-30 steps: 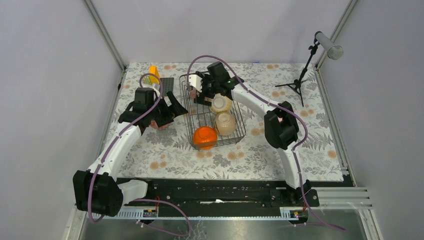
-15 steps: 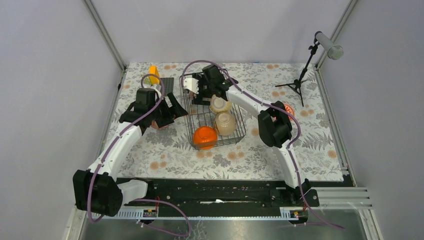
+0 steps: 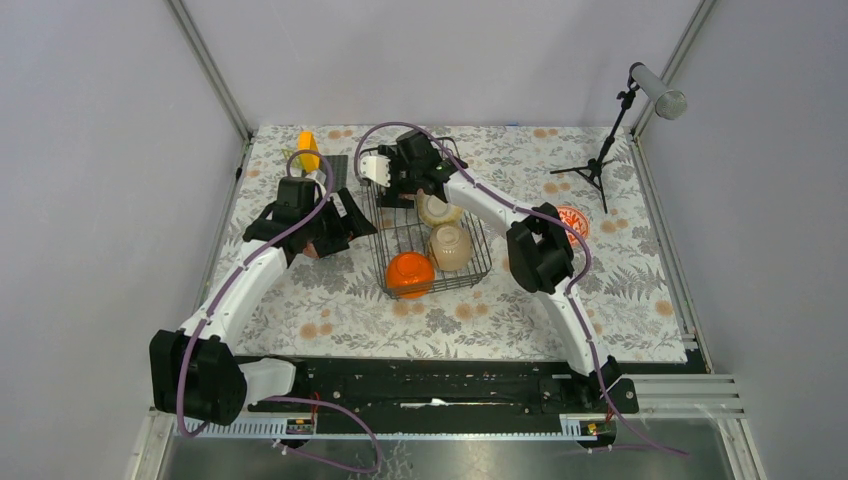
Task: Unload the bowls from the dish rack
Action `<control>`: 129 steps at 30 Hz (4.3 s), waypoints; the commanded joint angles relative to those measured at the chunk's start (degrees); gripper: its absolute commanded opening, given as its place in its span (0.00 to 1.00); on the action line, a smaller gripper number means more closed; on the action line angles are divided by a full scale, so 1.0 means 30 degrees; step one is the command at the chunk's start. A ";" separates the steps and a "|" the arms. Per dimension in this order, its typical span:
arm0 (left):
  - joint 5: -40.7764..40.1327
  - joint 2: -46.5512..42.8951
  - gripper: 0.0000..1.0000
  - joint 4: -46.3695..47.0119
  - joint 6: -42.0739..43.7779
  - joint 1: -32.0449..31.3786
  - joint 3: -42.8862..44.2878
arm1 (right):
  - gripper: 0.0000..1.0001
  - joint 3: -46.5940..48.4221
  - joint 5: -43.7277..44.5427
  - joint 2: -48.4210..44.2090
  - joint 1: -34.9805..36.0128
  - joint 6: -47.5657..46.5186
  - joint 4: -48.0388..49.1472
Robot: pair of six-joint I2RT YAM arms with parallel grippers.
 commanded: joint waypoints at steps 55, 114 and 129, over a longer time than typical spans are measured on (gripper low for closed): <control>-0.2070 0.6303 0.00 -0.1697 0.3481 -0.3068 0.3903 | 1.00 -0.4577 -0.0703 -0.4482 -0.0824 0.0319 0.0215; -0.0324 0.1745 0.64 0.0090 0.1399 -0.1405 0.0900 | 0.73 -0.5377 0.0223 -0.3090 -0.0648 -0.1419 0.0375; -0.0544 0.1427 0.64 -0.0141 0.1519 -0.1300 0.1133 | 0.57 -0.4763 -0.1708 -0.4423 -0.1106 0.0634 0.0664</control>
